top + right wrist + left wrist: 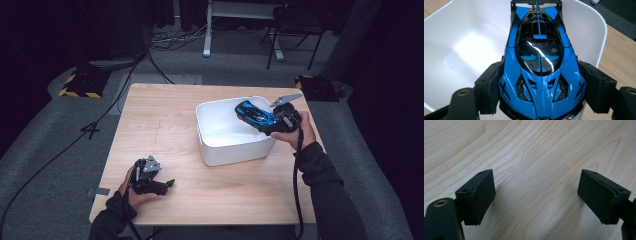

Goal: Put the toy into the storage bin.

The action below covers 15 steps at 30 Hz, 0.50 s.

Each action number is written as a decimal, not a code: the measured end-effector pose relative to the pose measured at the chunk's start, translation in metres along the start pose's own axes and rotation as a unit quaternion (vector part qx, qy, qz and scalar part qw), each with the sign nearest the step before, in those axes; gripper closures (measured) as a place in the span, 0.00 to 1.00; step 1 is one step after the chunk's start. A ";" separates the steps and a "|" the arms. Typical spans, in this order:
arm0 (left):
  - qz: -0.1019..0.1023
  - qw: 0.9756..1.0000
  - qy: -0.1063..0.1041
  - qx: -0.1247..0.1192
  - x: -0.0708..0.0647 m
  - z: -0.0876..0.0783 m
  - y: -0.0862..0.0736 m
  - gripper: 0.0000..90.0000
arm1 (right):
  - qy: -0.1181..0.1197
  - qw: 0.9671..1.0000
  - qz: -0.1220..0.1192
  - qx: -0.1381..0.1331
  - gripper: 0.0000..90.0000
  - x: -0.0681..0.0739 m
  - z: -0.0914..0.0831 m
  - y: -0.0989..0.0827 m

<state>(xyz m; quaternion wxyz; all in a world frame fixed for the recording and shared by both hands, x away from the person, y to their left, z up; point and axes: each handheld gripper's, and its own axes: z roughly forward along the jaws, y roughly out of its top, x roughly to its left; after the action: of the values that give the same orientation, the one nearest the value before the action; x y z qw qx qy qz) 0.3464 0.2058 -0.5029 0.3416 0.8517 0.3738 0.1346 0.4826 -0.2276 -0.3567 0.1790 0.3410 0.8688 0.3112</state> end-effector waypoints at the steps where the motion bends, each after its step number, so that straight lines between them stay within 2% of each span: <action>1: 0.000 1.000 -0.002 0.001 0.000 0.000 0.000 0.17 | 0.000 1.000 -0.002 0.005 0.29 0.000 0.002 0.001; 7: -0.001 1.000 0.000 0.000 0.000 0.000 0.000 0.17 | 0.002 1.000 -0.008 0.028 0.29 0.001 0.009 0.006; 9: 0.000 1.000 0.000 0.000 0.000 0.000 0.000 0.17 | 0.006 0.999 -0.007 0.045 0.29 0.001 0.011 0.007; 10: 0.000 1.000 0.000 0.000 0.000 0.000 0.000 0.17 | 0.005 0.999 -0.013 0.049 0.29 0.000 0.012 0.007; 15: 0.000 1.000 -0.002 0.002 0.000 0.000 0.000 0.17 | 0.007 0.998 -0.011 0.063 0.29 0.001 0.015 0.009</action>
<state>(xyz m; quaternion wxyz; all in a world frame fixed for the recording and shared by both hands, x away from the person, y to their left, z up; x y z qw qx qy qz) 0.3464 0.2060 -0.5026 0.3408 0.8526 0.3734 0.1326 0.4940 -0.2153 -0.3617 0.1543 0.3394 0.8917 0.2567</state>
